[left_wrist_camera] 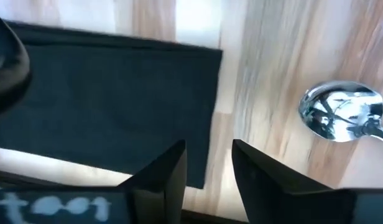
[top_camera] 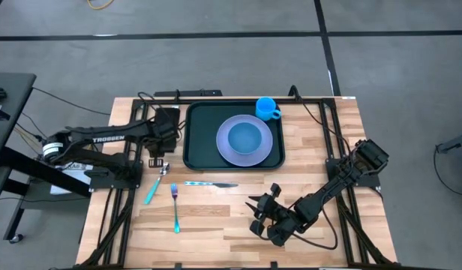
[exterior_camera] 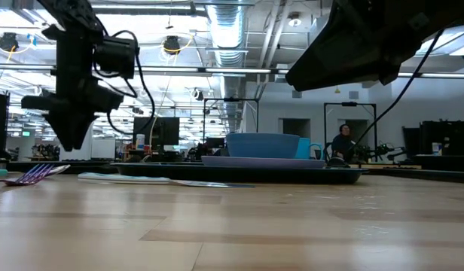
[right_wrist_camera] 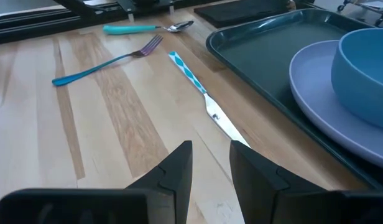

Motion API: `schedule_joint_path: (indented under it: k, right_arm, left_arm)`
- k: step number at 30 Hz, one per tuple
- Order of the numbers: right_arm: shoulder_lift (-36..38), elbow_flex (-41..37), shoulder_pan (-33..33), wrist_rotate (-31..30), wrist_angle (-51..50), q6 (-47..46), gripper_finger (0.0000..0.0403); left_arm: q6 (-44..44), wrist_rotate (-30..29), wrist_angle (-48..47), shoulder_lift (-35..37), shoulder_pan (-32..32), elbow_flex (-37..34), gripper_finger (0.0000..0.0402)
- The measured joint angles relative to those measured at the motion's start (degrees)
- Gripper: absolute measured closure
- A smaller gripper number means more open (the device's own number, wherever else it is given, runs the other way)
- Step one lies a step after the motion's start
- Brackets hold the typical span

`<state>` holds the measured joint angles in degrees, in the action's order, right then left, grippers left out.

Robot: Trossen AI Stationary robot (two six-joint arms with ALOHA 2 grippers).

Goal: Set up tray
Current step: Put the black napkin on the black tray to the right of the purple plate

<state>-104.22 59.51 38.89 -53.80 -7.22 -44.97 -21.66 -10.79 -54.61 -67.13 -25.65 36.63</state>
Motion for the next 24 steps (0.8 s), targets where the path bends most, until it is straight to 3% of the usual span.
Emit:
schedule_joint_path:
  k: [8, 18, 24]
  right_arm:
    - [0.0, 0.0, 0.1, 1.5, 0.0, 0.0, 0.0303]
    - [0.0, 0.0, 0.1, 3.0, 0.0, 0.0, 0.0303]
    - [0.0, 0.0, 0.1, 3.0, 0.0, 0.3, 0.0303]
  left_arm:
    - [-1.5, -4.1, 2.9, 0.0, -0.1, -2.5, 0.0262]
    - [-1.8, -2.1, 4.5, -0.2, -3.2, -3.3, 0.0262]
    - [-2.5, -1.6, 5.5, -4.7, -3.8, -3.3, 0.0262]
